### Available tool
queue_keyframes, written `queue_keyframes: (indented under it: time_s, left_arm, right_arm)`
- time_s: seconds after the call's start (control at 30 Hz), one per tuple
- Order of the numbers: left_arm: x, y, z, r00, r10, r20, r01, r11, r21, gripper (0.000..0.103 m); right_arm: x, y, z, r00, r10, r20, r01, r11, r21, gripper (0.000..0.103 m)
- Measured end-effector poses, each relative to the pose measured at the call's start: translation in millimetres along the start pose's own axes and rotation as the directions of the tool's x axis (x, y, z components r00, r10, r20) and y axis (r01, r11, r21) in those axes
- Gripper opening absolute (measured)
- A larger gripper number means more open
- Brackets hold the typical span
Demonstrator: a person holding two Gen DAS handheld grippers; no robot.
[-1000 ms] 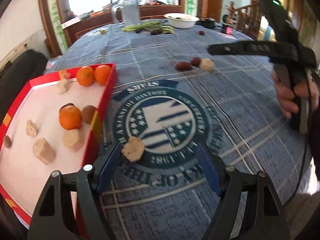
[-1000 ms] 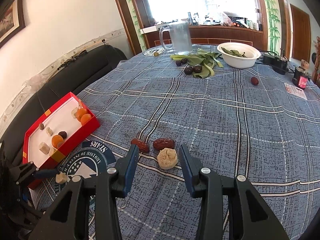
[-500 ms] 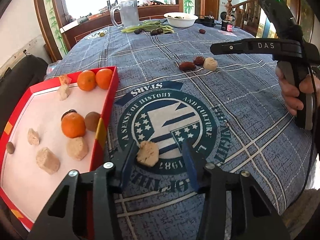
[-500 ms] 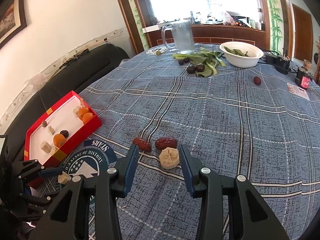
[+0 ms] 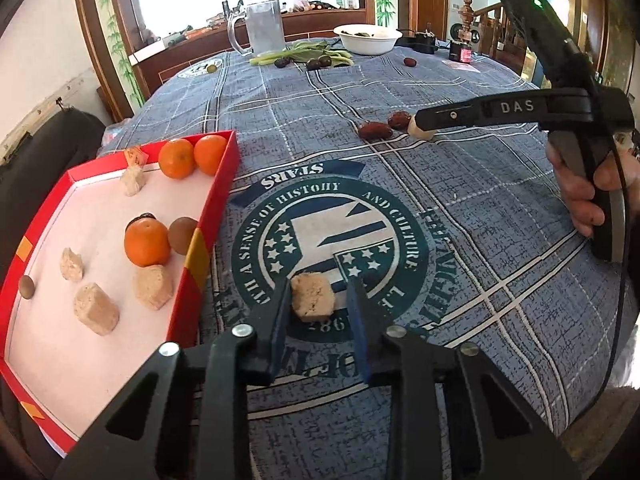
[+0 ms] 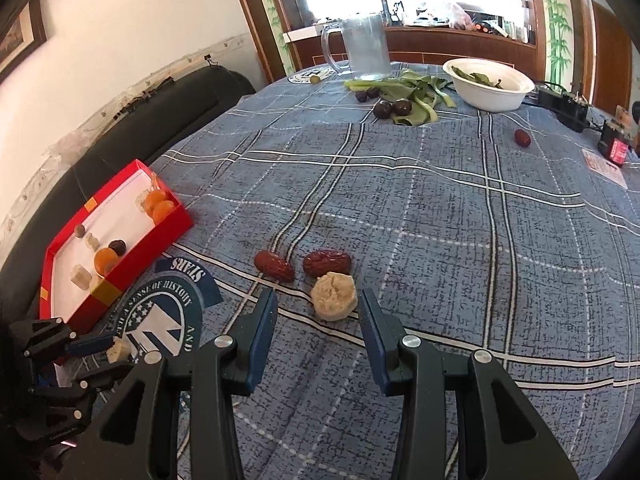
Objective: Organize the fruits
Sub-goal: 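Grasp a pale lumpy piece with the right gripper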
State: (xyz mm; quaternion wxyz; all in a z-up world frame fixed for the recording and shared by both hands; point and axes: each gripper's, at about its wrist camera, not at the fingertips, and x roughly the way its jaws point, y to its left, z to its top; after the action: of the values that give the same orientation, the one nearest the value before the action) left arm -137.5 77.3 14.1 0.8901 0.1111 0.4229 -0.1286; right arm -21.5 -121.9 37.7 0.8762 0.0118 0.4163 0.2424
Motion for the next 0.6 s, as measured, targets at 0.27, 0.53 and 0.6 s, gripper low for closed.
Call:
queue_keyframes:
  time_s: [0.27, 0.53, 0.6]
  left_arm:
    - [2.3, -1.9, 2.2, 1.0, 0.0, 0.003, 0.0, 0.999, -0.035, 0.024]
    - [1.7, -0.4, 2.8, 1.0, -0.008, 0.003, 0.009, 0.996, -0.087, 0.024]
    - [1.4, 0.6, 2.9, 1.0, -0.011, 0.006, 0.011, 0.995, -0.101, 0.024]
  right_arm:
    - [8.7, -0.4, 1.9, 0.999, -0.044, -0.004, 0.044, 0.999, -0.009, 0.041]
    - [16.5, -7.6, 3.6, 0.999, -0.024, -0.026, 0.024, 0.999, 0.027, 0.03]
    - [16.7, -8.0, 3.7, 1.0, -0.017, -0.025, 0.018, 0.999, 0.031, 0.026]
